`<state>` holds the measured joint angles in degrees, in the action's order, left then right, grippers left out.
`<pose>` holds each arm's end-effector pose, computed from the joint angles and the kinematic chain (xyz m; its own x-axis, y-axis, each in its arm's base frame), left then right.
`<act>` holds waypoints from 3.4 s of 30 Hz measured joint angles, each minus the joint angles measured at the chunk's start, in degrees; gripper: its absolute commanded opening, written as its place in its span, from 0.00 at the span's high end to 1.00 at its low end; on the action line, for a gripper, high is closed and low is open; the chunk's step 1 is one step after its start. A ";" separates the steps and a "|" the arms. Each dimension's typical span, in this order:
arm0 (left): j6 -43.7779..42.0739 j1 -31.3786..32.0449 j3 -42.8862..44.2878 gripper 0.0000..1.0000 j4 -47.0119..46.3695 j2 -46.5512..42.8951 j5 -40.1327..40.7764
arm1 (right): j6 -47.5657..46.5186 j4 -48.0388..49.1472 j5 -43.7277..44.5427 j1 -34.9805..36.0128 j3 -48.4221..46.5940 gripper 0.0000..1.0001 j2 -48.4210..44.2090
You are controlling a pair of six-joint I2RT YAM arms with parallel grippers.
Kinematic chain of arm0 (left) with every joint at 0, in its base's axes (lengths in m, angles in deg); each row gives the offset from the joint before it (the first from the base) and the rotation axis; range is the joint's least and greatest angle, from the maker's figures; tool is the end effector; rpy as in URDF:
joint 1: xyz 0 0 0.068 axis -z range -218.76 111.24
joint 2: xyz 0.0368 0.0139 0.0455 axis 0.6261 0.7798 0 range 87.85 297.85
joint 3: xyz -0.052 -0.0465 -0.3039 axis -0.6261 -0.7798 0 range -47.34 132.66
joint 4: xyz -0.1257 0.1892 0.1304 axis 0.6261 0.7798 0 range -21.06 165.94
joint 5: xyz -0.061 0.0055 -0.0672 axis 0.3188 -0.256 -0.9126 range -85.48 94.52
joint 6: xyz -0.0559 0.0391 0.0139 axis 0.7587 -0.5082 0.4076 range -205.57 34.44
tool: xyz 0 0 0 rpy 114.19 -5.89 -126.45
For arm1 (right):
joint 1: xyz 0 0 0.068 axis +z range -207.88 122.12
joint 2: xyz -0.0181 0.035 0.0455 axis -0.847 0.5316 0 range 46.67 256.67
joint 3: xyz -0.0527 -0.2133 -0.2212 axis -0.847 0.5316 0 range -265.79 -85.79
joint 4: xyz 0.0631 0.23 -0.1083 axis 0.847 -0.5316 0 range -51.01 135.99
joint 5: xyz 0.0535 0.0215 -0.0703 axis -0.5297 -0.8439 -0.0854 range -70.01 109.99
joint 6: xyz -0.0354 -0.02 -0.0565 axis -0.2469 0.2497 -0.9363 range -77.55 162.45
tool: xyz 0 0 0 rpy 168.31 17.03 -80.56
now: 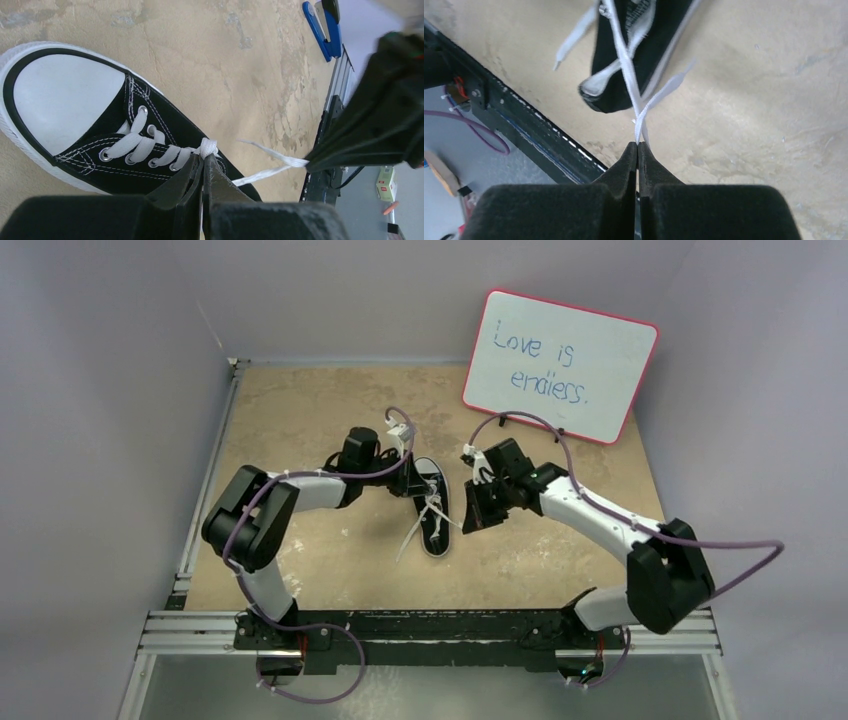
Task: Tie the shoes
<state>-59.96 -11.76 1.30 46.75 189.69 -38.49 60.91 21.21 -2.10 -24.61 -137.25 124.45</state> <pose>0.3178 -0.2053 0.1911 -0.7826 0.0441 -0.6210 0.5707 0.4493 -0.6873 0.2239 0.1725 0.2573 -0.8406 -0.2007 -0.5030 -0.4635 0.7471 0.4765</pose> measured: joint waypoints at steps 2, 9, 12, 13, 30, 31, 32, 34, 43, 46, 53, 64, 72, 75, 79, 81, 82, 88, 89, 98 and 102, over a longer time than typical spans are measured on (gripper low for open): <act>0.42 0.00 -0.37 1.00 -0.57 -0.70 0.02 | 0.70 -2.71 0.63 -0.31 -1.38 1.00 3.32; 0.94 0.00 -1.44 1.00 -0.96 -2.78 0.04 | 2.38 -9.81 5.20 -0.35 -4.04 0.72 11.65; 0.96 0.00 -1.62 1.00 -0.96 -3.08 0.04 | -0.28 -10.14 5.40 -0.44 -5.46 0.48 11.23; 0.98 0.00 -1.64 1.00 -0.96 -3.08 0.07 | -1.81 -9.60 4.81 -0.48 -5.70 0.44 10.49; 1.40 0.00 -1.84 1.00 -1.31 -4.04 0.44 | -39.04 21.86 -10.14 -0.66 4.26 0.63 4.31; 1.73 0.00 -2.03 1.00 -1.84 -4.04 0.48 | -38.84 23.69 -10.62 -0.66 5.11 0.63 4.33; 1.92 0.00 -2.25 1.00 -2.32 -4.04 0.52 | -38.40 26.16 -11.10 -0.61 6.12 0.63 4.33; 2.34 0.00 -2.49 1.00 -2.67 -4.04 0.63 | -37.09 30.84 -11.67 -0.61 7.87 0.63 4.33; 2.86 0.00 -2.54 1.00 -3.17 -4.04 0.63 | -31.19 43.95 -12.57 -0.61 12.66 0.68 6.19; 2.97 0.00 -2.54 1.00 -3.37 -4.11 0.63 | -29.86 46.53 -12.66 -0.61 13.79 0.69 7.34; 3.39 0.00 -2.54 1.00 -3.48 -5.05 0.63 | -27.93 50.38 -13.49 -0.61 14.47 0.75 9.51; 3.54 0.00 -2.64 1.00 -3.43 -5.99 0.72 | -24.41 54.88 -13.55 -0.61 17.22 1.00 10.84; 3.91 0.00 -6.16 1.00 -2.40 -9.49 1.49 | -19.23 57.59 -12.41 -0.68 19.65 1.00 9.62; 5.42 0.15 -10.56 1.00 -3.02 -13.57 2.73 | -15.85 58.34 -11.50 -0.68 20.33 1.00 8.39; 7.98 1.31 -15.54 1.00 -5.05 -17.64 5.20 | -12.59 58.93 -9.97 -0.79 20.44 1.00 8.22; 9.38 2.71 -17.33 1.00 -6.19 -18.51 6.54 | -11.45 58.90 -9.51 -0.96 20.41 1.00 8.22; 9.86 3.58 -17.92 1.00 -6.64 -18.51 7.30 | -10.99 58.82 -9.22 -1.07 20.41 1.00 8.22; 12.79 6.54 -21.33 1.00 -7.87 -18.51 11.87 | -8.74 57.44 -8.44 -2.36 20.41 1.00 8.31; 13.05 6.56 -21.70 1.00 -7.69 -18.51 12.59 | -8.41 57.33 -8.46 -2.58 20.41 1.00 8.31; 11.74 6.62 -20.00 0.62 1.14 -18.51 18.95 | -7.48 56.83 -10.25 -2.97 18.82 1.00 9.73; 8.20 6.60 -15.69 0.39 9.11 -19.58 20.76 | -7.89 56.22 -11.17 -2.97 17.55 1.00 10.91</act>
<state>-51.76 -5.16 -14.39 55.86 170.11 -17.72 53.02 77.43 -13.27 -27.58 -119.70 135.36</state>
